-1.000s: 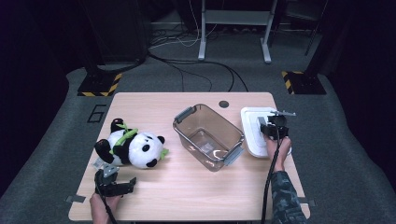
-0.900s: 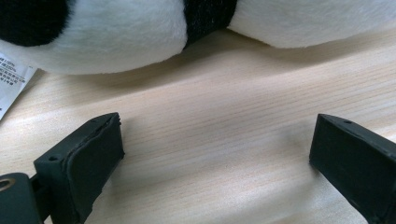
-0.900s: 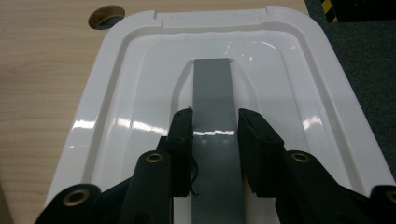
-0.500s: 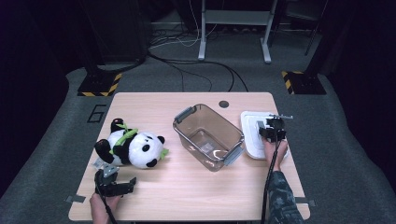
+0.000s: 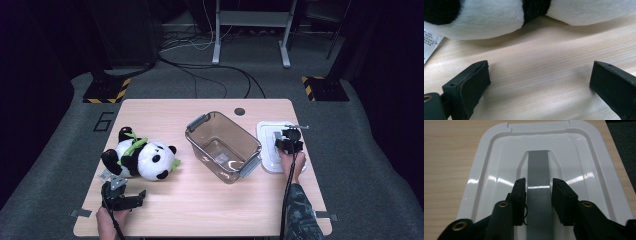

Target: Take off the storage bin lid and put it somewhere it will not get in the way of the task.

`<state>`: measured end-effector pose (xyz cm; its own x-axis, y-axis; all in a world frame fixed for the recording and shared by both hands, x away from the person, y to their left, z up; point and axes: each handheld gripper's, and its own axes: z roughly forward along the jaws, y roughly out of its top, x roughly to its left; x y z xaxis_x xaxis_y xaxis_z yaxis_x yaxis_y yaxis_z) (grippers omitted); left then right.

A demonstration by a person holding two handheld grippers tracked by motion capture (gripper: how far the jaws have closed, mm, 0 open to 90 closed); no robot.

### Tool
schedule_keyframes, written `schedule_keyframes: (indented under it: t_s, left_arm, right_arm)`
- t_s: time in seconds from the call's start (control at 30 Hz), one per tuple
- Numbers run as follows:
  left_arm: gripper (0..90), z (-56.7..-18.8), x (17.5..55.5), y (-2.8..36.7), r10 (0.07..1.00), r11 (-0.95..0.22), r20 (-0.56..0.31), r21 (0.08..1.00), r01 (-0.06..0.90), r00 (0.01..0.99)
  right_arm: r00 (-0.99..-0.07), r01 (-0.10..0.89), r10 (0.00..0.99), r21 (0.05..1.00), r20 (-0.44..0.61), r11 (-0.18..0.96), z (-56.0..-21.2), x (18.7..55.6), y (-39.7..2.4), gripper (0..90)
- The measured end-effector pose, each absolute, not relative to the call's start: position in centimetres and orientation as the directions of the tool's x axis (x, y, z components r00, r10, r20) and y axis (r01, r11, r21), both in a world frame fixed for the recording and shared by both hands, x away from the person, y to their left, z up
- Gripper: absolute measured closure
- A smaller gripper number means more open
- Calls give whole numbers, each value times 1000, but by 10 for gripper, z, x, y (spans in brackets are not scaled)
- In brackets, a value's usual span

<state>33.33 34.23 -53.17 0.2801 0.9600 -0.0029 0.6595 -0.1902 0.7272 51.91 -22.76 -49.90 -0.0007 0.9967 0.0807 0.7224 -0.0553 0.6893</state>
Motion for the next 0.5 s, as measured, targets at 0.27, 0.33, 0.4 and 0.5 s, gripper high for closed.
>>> schedule_keyframes:
  t_s: [0.27, 0.33, 0.4, 0.5]
  left_arm:
    - [26, -532, 333, 342, 960, -190, -3, 727, 660, 280]
    - [26, -532, 333, 342, 960, -190, -3, 727, 660, 280]
    - [26, -532, 333, 342, 960, -190, -3, 727, 660, 280]
    - [26, -532, 333, 342, 960, -191, -3, 727, 659, 281]
  right_arm:
    - [-57, 699, 994, 714, 94, -27, -484, 507, -230, 312]
    - [-106, 703, 985, 711, 133, -20, -477, 499, -229, 191]
    - [-118, 701, 983, 713, 142, -19, -475, 496, -228, 164]
    - [-158, 683, 977, 731, 140, 6, -471, 485, -226, 126]
